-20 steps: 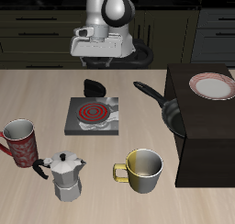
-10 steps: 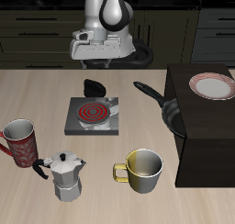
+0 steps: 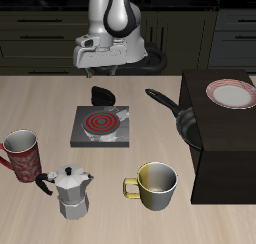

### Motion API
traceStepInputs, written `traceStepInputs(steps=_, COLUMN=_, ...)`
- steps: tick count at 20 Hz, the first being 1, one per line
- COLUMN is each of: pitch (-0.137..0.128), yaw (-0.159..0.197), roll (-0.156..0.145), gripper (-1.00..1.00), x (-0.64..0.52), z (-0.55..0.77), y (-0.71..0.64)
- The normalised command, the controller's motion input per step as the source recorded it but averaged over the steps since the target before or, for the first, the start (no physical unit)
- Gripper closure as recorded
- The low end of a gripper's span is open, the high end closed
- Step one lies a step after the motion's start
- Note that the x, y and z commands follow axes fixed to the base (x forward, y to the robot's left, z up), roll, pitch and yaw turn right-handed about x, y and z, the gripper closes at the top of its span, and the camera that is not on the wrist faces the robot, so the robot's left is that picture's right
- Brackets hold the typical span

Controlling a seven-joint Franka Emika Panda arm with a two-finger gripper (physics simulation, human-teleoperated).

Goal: Place the frying pan on the top layer of the shelf and turn off the stove

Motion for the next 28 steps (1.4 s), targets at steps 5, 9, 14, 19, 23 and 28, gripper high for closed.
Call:
traceStepInputs(steps=5, pitch=0.031, yaw=0.05, roll=-0.001, gripper=-1.0, x=0.04, z=-0.15, y=-0.12)
traceStepInputs(steps=9, pitch=0.028, yaw=0.064, roll=0.013, gripper=-1.0, x=0.0, z=-0.14, y=-0.01)
traceStepInputs(steps=14, pitch=-0.001, yaw=0.022, roll=-0.009, gripper=-1.0, x=0.0, z=-0.03, y=-0.15)
traceStepInputs(steps=19, pitch=0.012, yaw=0.021, roll=-0.014, gripper=-1.0, x=0.03, z=-0.2, y=-0.04)
traceStepInputs(steps=23, pitch=0.014, yaw=-0.012, roll=0.002, gripper=-1.0, x=0.07, z=-0.14, y=0.02)
traceStepInputs(steps=28, pitch=0.007, yaw=-0.003, roll=0.009, gripper=-1.0, x=0.02, z=-0.14, y=0.13)
